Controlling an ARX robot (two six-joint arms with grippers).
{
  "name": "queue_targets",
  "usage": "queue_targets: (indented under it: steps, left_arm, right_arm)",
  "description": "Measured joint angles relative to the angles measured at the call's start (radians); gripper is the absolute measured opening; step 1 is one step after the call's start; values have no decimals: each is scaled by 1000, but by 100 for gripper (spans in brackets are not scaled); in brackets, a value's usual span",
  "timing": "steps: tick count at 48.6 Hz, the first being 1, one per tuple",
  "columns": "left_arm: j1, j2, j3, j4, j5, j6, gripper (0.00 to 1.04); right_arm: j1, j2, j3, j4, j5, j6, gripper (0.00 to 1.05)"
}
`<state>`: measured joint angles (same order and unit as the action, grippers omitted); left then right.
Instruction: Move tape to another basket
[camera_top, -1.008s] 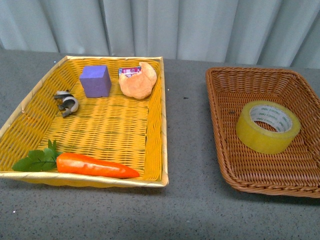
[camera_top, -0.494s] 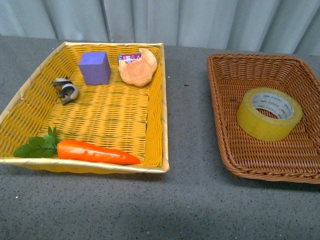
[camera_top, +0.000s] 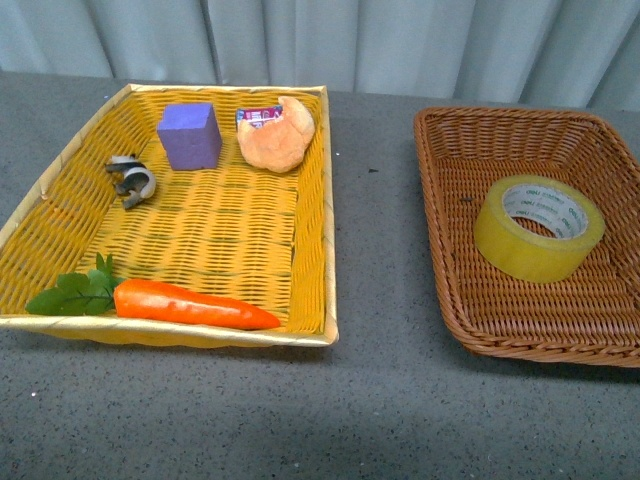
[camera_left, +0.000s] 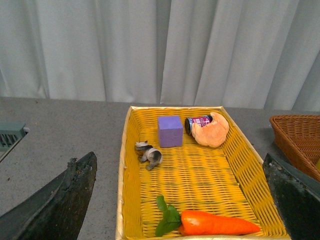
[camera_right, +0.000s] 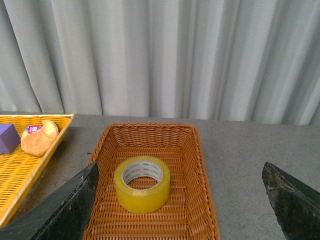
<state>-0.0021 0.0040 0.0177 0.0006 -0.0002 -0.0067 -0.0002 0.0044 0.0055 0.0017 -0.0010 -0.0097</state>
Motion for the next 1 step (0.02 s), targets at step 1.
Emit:
queue_targets:
  steps: [1]
  left_arm:
    - [0, 0, 0, 0, 0, 0, 98]
  right_arm:
    - [0, 0, 0, 0, 0, 0, 96]
